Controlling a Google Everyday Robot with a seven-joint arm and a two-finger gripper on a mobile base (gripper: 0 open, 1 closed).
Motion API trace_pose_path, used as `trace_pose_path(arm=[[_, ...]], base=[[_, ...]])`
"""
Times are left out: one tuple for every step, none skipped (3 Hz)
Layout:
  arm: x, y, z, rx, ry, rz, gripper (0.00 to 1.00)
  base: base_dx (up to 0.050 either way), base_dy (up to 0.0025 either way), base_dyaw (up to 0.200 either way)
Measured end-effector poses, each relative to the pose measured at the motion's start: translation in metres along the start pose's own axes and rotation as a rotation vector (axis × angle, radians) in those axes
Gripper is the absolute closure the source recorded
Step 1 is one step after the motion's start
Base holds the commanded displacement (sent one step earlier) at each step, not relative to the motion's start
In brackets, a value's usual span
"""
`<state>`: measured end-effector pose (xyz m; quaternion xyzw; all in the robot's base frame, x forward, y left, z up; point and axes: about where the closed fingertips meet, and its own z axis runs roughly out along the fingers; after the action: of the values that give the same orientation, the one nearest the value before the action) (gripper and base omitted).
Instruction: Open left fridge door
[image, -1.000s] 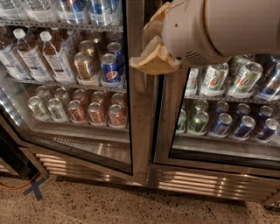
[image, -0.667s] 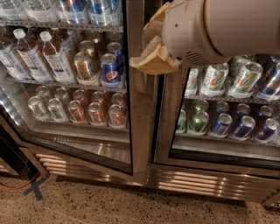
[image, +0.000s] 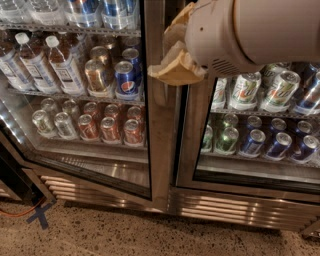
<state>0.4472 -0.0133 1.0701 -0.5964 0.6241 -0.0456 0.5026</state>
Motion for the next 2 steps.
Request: trace_pose_path(arm=[[0.0, 0.0, 0.0, 0.0, 0.0, 0.0, 1.0], [0.0, 0.0, 0.0, 0.0, 0.0, 0.0, 1.0]], base=[[0.0, 0.0, 0.0], [0.0, 0.0, 0.0]])
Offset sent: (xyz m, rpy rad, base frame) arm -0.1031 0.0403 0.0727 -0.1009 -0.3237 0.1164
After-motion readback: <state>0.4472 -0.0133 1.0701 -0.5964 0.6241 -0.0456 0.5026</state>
